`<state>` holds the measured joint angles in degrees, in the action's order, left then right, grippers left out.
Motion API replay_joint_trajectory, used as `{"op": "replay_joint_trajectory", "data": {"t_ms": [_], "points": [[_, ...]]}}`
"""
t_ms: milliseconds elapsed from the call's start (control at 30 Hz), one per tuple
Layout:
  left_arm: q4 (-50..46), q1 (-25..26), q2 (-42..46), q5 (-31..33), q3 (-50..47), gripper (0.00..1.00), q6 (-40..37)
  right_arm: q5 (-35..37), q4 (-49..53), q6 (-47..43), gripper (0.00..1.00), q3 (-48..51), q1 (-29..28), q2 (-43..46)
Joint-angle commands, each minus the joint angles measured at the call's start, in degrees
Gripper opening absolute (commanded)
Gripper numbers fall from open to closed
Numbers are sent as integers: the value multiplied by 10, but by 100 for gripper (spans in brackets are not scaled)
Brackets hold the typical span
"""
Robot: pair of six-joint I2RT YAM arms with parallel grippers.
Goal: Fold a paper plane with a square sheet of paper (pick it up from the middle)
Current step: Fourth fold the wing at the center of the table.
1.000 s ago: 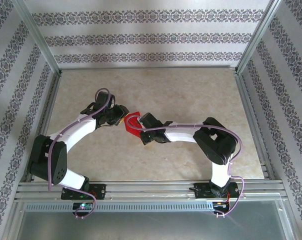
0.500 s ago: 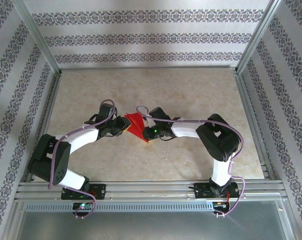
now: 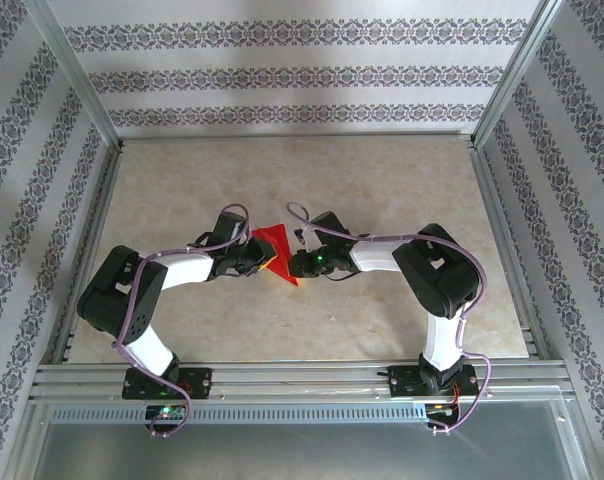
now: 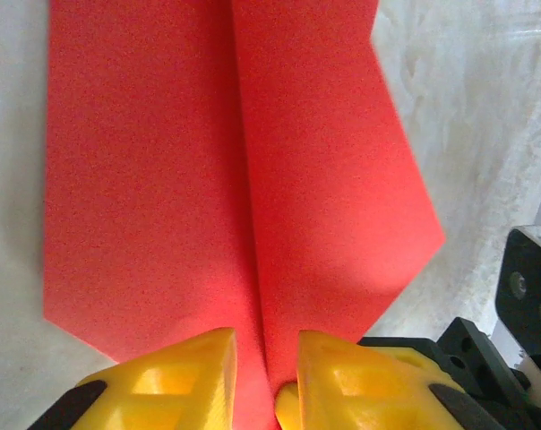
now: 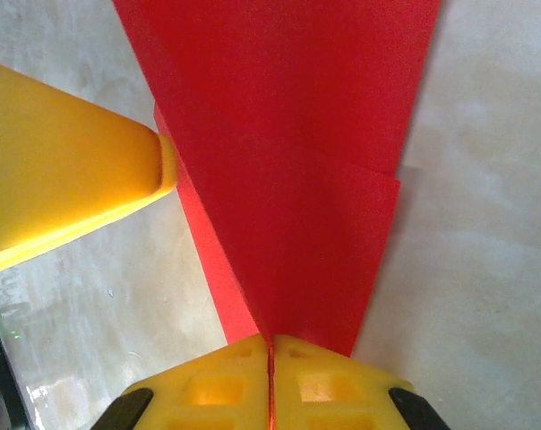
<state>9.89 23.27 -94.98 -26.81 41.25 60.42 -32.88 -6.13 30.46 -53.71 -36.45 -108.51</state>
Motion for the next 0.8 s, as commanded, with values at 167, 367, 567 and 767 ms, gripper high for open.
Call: {"op": "replay_joint_trajectory", "data": {"t_ms": [167,367,567,767], "points": [[31,9,-27,-10,17,33,-6,-21,-20,11,10,7,6,-14],[34,9,-33,-10,13,35,0,-20,-21,10,10,9,6,-17],[40,9,0,-5,8,32,-2,-15,-20,9,11,10,7,-18],[10,9,18,10,21,31,-28,-16,-20,11,11,11,7,-19]]}}
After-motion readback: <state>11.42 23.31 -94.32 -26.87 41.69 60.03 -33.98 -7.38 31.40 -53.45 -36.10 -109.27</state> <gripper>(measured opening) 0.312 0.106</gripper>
